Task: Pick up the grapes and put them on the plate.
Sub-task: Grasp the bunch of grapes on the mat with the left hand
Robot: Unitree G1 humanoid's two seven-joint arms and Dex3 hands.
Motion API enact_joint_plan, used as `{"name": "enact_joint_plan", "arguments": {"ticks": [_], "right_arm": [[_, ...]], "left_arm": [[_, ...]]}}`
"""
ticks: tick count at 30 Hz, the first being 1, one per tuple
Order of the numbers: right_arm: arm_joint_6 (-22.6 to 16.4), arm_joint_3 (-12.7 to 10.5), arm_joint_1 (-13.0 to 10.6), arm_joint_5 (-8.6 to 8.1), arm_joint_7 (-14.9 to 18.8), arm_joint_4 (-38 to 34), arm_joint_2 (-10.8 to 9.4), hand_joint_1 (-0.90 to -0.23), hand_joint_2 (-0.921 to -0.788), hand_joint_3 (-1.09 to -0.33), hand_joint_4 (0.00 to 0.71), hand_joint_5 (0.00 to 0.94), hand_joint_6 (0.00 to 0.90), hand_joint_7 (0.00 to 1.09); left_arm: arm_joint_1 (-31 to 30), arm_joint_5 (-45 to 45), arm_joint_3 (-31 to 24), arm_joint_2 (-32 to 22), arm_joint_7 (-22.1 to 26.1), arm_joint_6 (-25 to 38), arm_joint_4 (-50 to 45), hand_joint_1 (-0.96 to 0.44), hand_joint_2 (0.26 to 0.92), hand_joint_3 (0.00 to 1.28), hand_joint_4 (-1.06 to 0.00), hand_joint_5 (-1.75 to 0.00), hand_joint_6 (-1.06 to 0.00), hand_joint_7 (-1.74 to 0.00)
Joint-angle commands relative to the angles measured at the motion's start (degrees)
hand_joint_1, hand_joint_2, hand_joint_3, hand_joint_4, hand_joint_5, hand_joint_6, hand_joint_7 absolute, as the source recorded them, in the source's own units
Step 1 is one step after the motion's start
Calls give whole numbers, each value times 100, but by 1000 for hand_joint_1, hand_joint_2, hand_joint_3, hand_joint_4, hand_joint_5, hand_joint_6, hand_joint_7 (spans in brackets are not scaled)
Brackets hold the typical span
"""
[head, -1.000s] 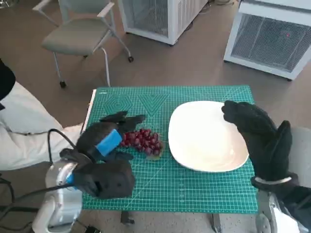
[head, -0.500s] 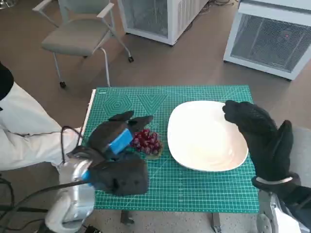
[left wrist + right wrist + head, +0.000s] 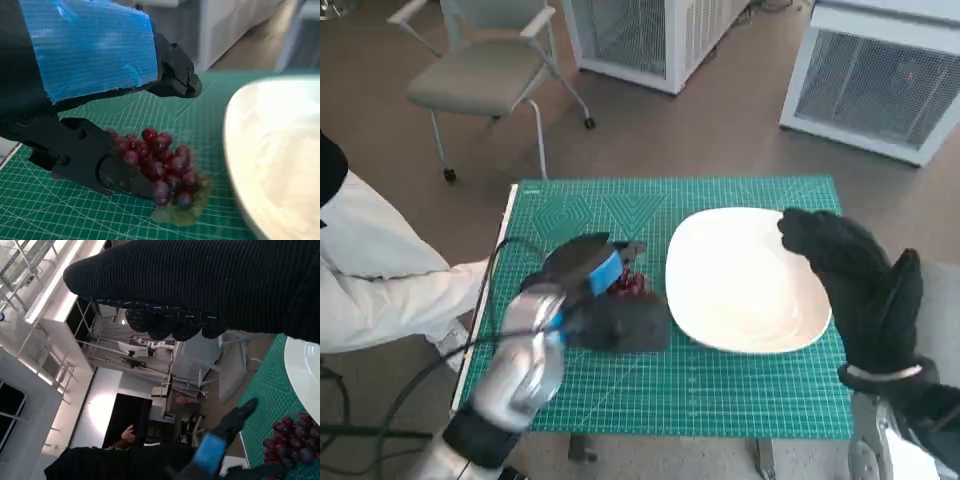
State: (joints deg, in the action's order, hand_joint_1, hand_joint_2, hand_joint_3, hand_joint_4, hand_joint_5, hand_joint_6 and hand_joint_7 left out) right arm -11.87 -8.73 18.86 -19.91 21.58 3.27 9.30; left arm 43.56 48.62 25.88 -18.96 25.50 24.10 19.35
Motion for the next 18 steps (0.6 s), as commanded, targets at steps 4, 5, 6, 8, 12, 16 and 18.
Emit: {"name": "enact_joint_plan", "arguments": {"ticks": [4,5,6,8,12,16,18], "right_arm": [[53,4,-124,52,-24,-44,37,-466,-921,-637,410,630,169,957],[50,2,-126,51,-22,-43,38,-466,-921,-637,410,630,169,957],[46,-1,-129,49,-19,-43,40,-466,-921,-636,410,630,169,957],[37,-11,-134,43,-12,-49,45,-466,-921,-636,410,631,169,957],[25,-21,-139,39,-8,-57,50,-466,-921,-636,410,631,169,957],[14,-21,-148,51,-18,-52,47,-466,-921,-636,410,631,169,958],[8,-21,-151,56,-22,-54,44,-466,-921,-636,410,631,169,958]], "left_arm": [[549,-11,245,249,-30,42,1102,-124,755,5,-222,-1,-429,-1],[577,-28,253,264,-18,48,1173,-115,757,5,-222,-1,-426,-1],[603,-47,262,277,-13,44,1252,-107,757,6,-222,-1,-424,-1],[649,-80,281,297,-25,17,1411,-95,760,7,-221,0,-416,0],[712,-129,305,325,-116,-62,1693,-101,763,7,-220,0,-405,0],[739,-215,281,327,-192,-124,1841,-126,764,7,-219,0,-398,0],[740,-275,250,318,-227,-158,1888,-134,764,6,-215,0,-393,0]]}}
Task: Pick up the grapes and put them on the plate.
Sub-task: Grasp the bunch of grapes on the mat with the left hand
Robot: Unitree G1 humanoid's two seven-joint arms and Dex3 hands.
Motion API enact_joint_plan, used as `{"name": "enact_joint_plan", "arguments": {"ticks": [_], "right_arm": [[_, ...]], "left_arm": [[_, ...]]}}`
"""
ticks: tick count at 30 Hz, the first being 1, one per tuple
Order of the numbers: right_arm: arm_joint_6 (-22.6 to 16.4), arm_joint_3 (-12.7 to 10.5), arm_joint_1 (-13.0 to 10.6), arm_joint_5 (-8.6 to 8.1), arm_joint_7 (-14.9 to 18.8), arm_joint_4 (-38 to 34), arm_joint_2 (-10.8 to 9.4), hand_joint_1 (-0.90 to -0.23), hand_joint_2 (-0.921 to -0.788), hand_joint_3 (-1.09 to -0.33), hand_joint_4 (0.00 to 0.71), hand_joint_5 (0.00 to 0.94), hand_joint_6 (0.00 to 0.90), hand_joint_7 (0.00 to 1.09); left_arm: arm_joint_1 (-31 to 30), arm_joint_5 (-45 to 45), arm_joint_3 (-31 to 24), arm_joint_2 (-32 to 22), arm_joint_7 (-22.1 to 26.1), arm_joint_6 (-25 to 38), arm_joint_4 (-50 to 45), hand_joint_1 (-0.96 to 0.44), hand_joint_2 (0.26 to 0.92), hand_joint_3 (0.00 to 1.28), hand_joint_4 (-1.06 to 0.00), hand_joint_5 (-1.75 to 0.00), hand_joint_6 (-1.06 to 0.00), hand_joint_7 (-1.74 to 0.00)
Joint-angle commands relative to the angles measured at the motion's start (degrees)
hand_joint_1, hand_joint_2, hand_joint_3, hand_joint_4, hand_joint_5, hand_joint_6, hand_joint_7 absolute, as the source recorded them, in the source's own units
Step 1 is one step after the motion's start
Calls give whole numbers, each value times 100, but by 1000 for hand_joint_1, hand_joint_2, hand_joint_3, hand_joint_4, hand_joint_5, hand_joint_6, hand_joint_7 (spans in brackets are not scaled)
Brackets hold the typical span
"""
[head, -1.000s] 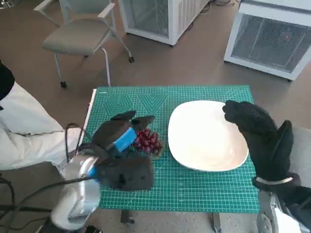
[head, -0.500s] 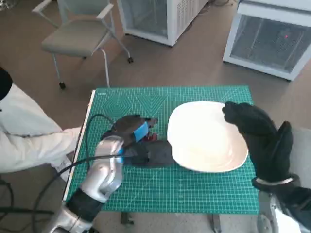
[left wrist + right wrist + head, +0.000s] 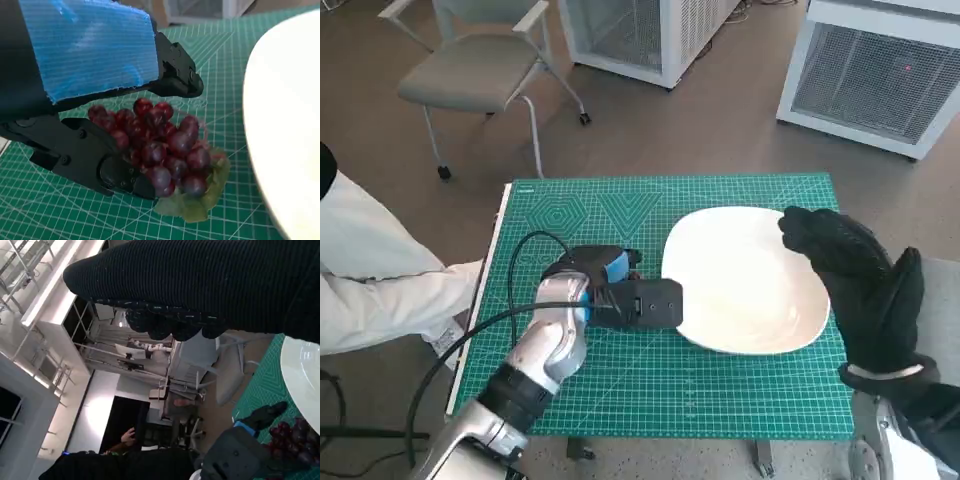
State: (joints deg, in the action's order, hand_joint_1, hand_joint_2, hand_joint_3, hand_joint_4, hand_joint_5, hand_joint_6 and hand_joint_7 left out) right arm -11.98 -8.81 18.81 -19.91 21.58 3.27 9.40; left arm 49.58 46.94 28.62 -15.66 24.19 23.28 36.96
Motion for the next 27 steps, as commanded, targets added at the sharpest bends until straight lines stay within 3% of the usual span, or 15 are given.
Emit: {"name": "enact_joint_plan", "arguments": {"ticks": [1,14,27], "right_arm": [[15,-12,-148,58,-23,-56,33,-466,-921,-636,410,632,169,958],[-4,-1,-158,61,-43,-79,10,-466,-921,-636,410,632,169,957],[14,-18,-158,40,-36,-67,34,-466,-921,-637,409,632,169,957]], "left_arm": [[140,-137,-40,-16,-116,-92,154,-135,764,6,-213,0,-390,0],[515,-287,90,99,-231,-297,1081,-101,773,7,-213,-3,-387,-1],[745,-393,155,204,-344,-649,1780,-202,784,8,-103,-3,-405,-14]]}}
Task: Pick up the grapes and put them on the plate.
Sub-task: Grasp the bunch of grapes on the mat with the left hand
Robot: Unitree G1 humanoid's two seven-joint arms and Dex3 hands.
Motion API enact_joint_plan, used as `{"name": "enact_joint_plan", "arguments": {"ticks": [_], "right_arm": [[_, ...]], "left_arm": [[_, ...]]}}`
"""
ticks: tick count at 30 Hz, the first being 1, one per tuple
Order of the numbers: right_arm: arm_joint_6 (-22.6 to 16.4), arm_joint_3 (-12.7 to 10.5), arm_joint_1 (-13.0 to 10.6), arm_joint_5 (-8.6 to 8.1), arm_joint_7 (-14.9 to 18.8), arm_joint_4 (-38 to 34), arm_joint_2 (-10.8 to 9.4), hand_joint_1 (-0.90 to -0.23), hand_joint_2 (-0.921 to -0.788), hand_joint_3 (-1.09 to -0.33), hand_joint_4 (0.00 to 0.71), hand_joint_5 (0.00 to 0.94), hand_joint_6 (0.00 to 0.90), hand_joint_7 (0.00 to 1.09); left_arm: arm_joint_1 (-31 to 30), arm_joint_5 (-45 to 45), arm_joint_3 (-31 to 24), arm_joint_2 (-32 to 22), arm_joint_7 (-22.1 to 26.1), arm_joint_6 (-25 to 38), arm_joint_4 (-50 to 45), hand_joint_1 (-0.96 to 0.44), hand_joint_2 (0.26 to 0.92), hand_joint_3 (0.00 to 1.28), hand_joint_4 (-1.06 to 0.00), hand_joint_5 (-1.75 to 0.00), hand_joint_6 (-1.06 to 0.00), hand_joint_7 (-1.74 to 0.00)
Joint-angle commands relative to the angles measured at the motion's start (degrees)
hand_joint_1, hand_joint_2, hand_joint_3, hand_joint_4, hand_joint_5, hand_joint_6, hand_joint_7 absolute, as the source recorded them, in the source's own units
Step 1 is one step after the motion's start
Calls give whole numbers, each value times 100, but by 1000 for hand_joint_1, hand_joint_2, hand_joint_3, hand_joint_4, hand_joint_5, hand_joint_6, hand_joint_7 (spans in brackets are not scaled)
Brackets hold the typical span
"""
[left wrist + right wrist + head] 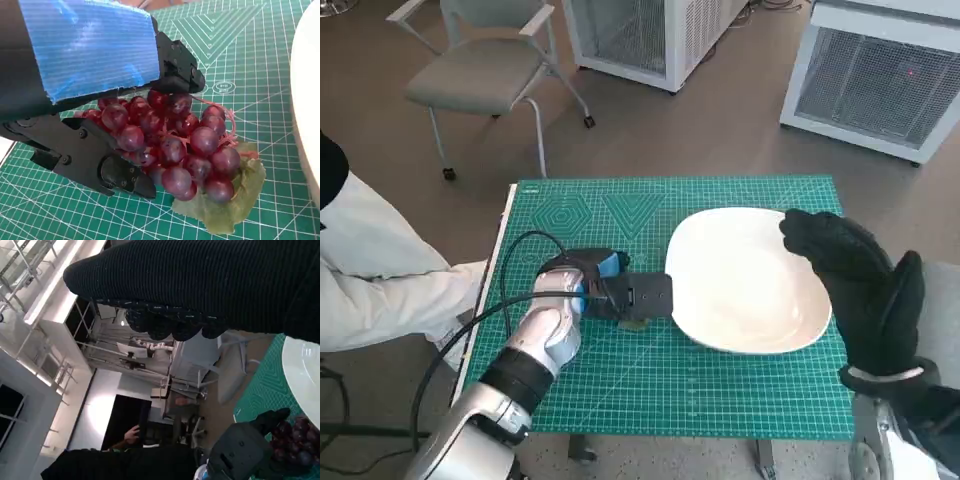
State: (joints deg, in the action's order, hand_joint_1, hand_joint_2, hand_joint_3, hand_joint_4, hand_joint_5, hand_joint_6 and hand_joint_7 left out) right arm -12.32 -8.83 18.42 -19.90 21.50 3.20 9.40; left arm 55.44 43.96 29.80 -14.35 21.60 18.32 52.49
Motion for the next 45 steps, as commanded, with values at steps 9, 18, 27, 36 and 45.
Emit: {"name": "enact_joint_plan", "arguments": {"ticks": [9,18,27,36,45], "right_arm": [[31,-10,-116,56,-27,-73,32,-465,-921,-637,410,633,169,958],[42,-27,-114,68,-38,-52,59,-465,-921,-637,410,633,169,958],[30,-39,-141,62,-45,-26,82,-466,-921,-636,410,634,168,959],[5,-25,-136,81,-60,-40,79,-466,-921,-636,410,634,168,959],[-46,-13,-133,85,-59,-83,71,-467,-921,-636,410,634,168,959]], "left_arm": [[242,-231,-27,175,-518,-487,714,-31,843,11,-111,-1074,-406,-11],[290,-255,-5,288,-1155,-557,1049,119,865,16,-510,-1723,-481,-32],[167,-274,13,191,-1263,-677,906,168,902,31,-559,-1745,-436,-7],[176,-355,-42,129,-1134,-780,864,172,886,21,-595,-1746,-458,-18],[201,-446,-37,103,-1060,-747,884,161,887,21,-589,-1746,-515,-43]]}}
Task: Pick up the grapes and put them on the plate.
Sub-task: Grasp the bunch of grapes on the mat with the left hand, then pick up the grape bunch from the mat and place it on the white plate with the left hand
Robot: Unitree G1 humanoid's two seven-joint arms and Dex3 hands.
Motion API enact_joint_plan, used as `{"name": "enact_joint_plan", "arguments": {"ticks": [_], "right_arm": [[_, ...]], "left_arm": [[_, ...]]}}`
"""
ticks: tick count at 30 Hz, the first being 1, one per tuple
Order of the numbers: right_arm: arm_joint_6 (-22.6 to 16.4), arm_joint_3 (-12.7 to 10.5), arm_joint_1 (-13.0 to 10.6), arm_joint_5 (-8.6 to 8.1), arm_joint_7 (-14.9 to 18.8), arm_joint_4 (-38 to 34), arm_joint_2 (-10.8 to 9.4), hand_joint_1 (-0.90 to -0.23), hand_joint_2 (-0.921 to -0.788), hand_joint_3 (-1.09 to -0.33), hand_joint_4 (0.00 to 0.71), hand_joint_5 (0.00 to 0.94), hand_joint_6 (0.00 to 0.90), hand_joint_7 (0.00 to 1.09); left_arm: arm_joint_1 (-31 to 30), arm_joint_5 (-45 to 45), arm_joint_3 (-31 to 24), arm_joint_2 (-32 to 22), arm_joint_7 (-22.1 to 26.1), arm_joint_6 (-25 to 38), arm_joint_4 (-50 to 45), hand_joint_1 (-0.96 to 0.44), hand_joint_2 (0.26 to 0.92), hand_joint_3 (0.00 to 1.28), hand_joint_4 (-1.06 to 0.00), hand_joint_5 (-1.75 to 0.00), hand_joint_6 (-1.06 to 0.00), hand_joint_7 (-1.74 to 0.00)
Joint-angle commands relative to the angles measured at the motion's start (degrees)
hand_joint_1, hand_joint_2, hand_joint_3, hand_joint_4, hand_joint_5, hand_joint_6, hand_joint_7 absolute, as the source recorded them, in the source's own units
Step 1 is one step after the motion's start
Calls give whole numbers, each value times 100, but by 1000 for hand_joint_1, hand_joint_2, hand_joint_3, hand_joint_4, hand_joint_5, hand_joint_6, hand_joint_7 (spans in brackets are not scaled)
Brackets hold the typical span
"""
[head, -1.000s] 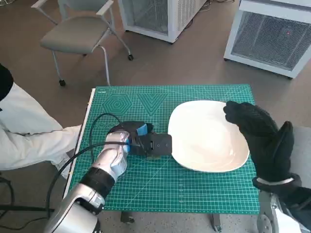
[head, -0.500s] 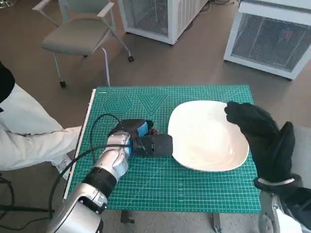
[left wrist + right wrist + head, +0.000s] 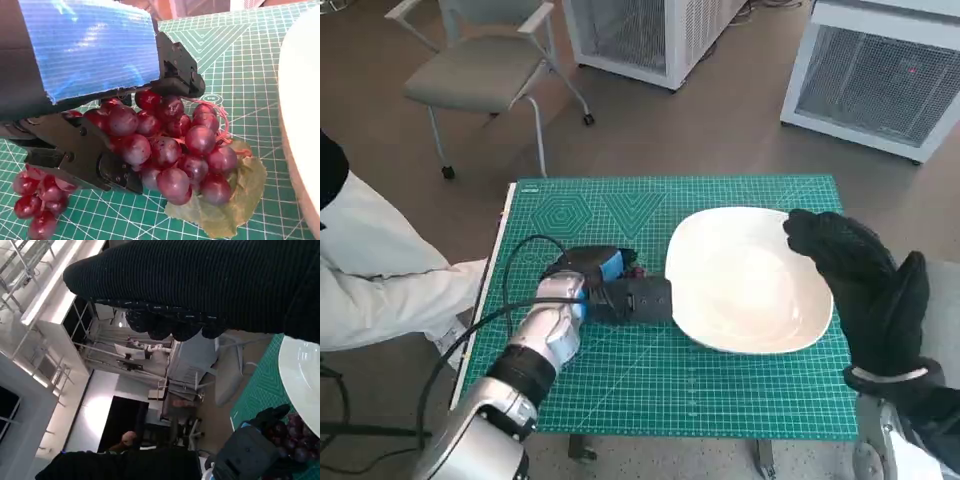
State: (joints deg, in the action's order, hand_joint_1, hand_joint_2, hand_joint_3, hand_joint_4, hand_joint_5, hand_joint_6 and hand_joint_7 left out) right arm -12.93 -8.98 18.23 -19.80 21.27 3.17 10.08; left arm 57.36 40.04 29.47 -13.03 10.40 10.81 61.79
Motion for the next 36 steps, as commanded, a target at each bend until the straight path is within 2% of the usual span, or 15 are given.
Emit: {"name": "enact_joint_plan", "arguments": {"ticks": [1,3,5,6,10,15,21,24,26,27,29,32,36], "right_arm": [[11,2,-113,76,-37,-86,3,-467,-921,-636,410,634,168,959],[3,2,-110,79,-40,-99,2,-467,-921,-636,410,634,168,959],[-3,2,-108,83,-44,-109,2,-467,-921,-635,410,634,168,960],[-5,2,-107,85,-47,-112,2,-467,-921,-635,410,634,168,960],[-3,7,-105,81,-49,-112,0,-467,-921,-636,410,634,168,960],[7,8,-101,70,-49,-103,3,-467,-921,-636,410,633,168,960],[24,6,-95,55,-49,-87,7,-467,-921,-636,410,633,168,960],[30,4,-87,46,-44,-87,10,-467,-921,-636,410,633,168,960],[33,1,-80,38,-38,-94,13,-467,-921,-636,410,633,168,960],[35,0,-76,32,-35,-98,13,-467,-921,-636,410,633,168,960],[40,-1,-67,24,-33,-105,13,-467,-921,-636,410,633,167,960],[41,-2,-53,27,-42,-112,10,-467,-921,-636,410,633,167,960],[42,-7,-40,28,-46,-111,13,-467,-921,-636,410,633,167,960]], "left_arm": [[8,-58,-4,-32,62,7,-51,160,888,21,-588,-1746,-528,-49],[15,-64,-4,-33,65,18,-48,229,801,236,-590,-1670,-570,-62],[32,-70,-3,-30,79,38,-45,325,677,537,-597,-1568,-604,-68],[40,-73,-3,-30,92,51,-50,348,644,614,-600,-1542,-615,-70],[57,-96,-24,-50,188,121,-152,389,593,732,-610,-1487,-644,-76],[13,-98,-46,-136,331,232,-463,400,566,839,-560,-1554,-548,-22],[-174,-73,-92,-359,508,355,-1241,397,574,919,-464,-1674,-456,-4],[-286,-60,-129,-472,540,407,-1644,397,577,897,-481,-1649,-473,-24],[-352,-50,-153,-549,569,439,-1908,395,598,814,-527,-1572,-573,-87],[-381,-45,-167,-589,589,456,-2041,375,619,747,-556,-1524,-622,-159],[-438,-42,-207,-683,651,496,-2352,260,696,535,-631,-1414,-695,-433],[-529,-53,-293,-833,772,553,-2849,87,796,285,-714,-1295,-689,-799],[-646,-31,-445,-1049,966,682,-3616,22,848,162,-760,-1218,-674,-958]]}}
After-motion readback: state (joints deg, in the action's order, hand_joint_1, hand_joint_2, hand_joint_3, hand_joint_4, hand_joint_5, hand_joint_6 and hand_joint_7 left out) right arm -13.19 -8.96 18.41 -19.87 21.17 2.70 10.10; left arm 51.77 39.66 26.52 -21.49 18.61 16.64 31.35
